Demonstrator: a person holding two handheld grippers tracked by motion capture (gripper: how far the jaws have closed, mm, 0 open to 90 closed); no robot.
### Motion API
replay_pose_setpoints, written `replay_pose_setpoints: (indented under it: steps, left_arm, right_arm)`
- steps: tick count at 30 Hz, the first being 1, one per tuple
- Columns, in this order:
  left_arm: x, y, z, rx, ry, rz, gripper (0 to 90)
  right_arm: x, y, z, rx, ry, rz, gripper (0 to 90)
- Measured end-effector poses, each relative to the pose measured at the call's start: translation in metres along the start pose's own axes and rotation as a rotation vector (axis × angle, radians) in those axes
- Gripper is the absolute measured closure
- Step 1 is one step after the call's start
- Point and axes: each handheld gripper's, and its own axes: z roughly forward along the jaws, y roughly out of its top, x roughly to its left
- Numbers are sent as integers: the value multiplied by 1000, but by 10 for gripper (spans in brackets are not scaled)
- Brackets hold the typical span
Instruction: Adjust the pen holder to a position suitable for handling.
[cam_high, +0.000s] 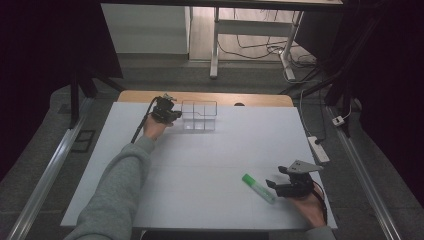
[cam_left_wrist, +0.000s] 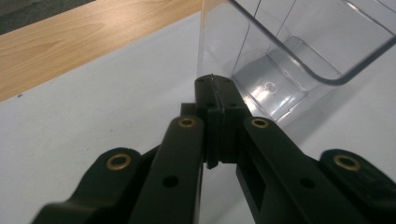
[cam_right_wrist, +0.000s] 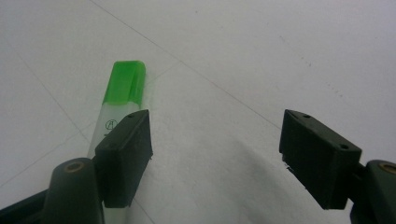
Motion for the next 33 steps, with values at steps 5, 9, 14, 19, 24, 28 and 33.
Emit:
replay_pose_setpoints:
  steps: [5,9,14,19,24,28,33]
  left_arm:
    - [-6,4,3,2,-10,9,893]
    - [-11,6,6,3,-20,14,893]
    - [-17,9,9,0,-27,18,893]
    - [-23,13,13,-2,-34,20,893]
    - [-31,16,18,-8,-47,23,893]
    - [-35,18,20,-5,-56,35,893]
    - [-37,20,20,-9,-59,37,893]
  right_arm:
    - [0,0,0,0,0,-1,250]
    - [0,0,0,1,-1,0,250]
    - [0,0,1,4,0,0,251]
    - [0,0,1,3,0,1,251]
    - [0,0,0,3,0,1,251]
    - [0,0,1,3,1,4,251]
    - [0,0,1,4,-2,0,253]
